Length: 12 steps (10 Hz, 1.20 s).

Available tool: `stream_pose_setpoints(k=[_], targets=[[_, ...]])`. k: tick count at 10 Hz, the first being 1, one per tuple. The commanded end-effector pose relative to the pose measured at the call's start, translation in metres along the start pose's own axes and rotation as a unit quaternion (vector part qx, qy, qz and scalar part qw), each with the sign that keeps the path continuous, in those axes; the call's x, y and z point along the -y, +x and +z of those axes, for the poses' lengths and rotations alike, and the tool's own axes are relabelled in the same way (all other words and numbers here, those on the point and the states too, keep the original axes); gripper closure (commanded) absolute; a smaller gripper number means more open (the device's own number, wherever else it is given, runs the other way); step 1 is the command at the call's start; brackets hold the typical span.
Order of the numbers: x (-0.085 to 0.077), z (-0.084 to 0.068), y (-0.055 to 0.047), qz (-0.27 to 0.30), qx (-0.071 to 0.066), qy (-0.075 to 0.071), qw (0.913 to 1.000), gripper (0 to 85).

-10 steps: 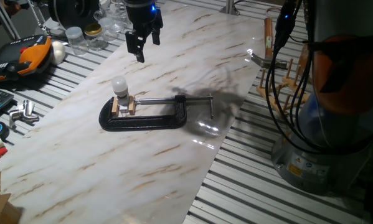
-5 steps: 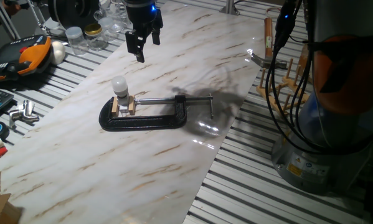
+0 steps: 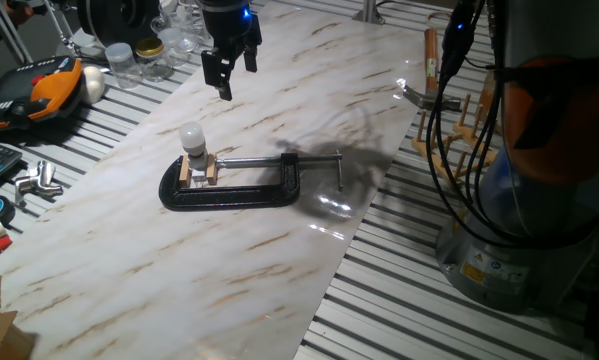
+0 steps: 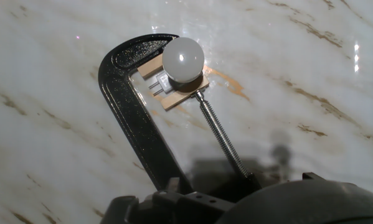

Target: Take out the light bulb by rotating it

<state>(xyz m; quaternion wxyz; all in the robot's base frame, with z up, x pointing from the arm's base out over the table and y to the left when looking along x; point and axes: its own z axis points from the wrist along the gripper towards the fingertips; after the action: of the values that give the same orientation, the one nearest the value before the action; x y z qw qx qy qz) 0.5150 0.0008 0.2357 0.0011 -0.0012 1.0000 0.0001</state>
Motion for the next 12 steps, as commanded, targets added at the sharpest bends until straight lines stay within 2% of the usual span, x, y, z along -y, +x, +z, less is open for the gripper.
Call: stream_pose_setpoints(k=[1, 4, 12], targets=[[0.0000, -0.0001, 0.0002, -0.057, -0.032, 0.015, 0.9978, 85.0], [-0.0011, -0.0045, 0.0016, -0.056, -0.033, 0.017, 0.9977, 85.0], [-0.0010, -0.0032, 0.0012, -0.055, -0.029, 0.018, 0.9979, 85.0]])
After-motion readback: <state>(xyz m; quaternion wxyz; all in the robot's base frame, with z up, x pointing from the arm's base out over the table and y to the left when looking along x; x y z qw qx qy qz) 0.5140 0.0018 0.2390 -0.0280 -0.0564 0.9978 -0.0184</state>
